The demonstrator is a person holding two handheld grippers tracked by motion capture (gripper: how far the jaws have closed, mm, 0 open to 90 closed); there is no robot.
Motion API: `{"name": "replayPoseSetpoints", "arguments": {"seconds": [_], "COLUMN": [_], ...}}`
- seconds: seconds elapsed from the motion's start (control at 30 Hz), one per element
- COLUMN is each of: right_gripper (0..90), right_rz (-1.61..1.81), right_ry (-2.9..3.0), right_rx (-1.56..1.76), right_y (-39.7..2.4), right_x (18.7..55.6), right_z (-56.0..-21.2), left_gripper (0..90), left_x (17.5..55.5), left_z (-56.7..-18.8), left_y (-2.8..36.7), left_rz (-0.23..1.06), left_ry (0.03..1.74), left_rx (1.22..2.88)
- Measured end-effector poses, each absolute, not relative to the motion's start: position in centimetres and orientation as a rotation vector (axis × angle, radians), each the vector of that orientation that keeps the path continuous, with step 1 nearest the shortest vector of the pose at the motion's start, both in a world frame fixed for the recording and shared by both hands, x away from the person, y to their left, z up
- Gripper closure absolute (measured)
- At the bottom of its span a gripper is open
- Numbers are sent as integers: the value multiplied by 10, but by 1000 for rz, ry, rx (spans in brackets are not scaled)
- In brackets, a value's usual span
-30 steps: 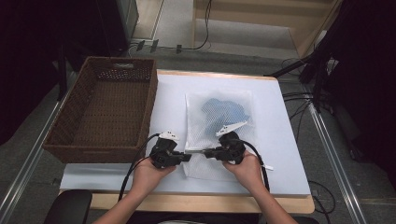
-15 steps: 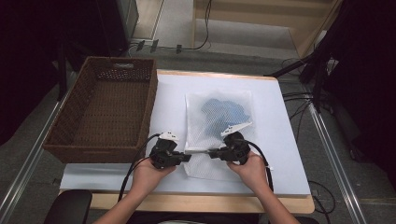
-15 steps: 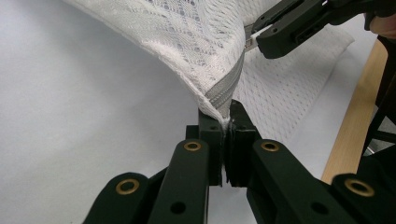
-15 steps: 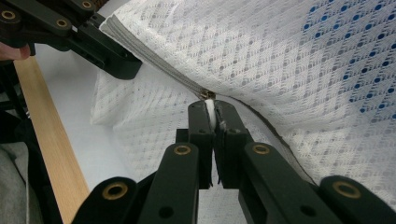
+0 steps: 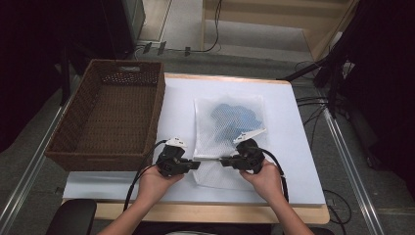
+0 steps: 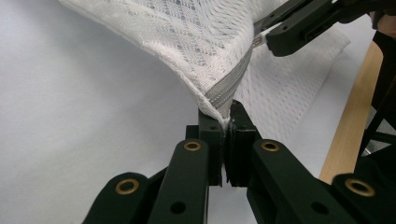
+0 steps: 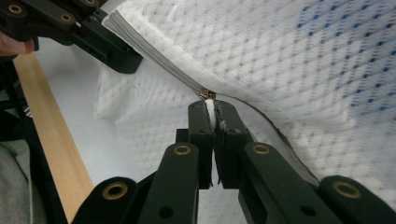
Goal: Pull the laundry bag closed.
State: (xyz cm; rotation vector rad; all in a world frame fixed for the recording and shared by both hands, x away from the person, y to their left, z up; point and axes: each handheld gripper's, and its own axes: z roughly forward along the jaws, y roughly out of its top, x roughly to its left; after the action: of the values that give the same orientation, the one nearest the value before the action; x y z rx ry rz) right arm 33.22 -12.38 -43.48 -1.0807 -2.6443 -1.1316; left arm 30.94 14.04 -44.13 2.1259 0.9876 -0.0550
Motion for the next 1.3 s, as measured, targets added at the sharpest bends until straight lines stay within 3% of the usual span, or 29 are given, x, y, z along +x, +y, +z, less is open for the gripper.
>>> {"name": "replayPoseSetpoints", "arguments": {"seconds": [0.4, 1.3], "right_gripper": [885, 884], "right_rz": [-1133, -1169], "right_ry": [-2625, -2583], "right_rx": [-1144, -1114], "right_y": [-147, -156], "right_x": [334, 334], "right_z": [-433, -431], "left_gripper": [882, 881], "left_x": [308, 309], "left_z": [-440, -440], "left_y": [140, 139], "left_rz": [-50, -49], "left_ry": [979, 978], "left_rx": [2128, 2123]}}
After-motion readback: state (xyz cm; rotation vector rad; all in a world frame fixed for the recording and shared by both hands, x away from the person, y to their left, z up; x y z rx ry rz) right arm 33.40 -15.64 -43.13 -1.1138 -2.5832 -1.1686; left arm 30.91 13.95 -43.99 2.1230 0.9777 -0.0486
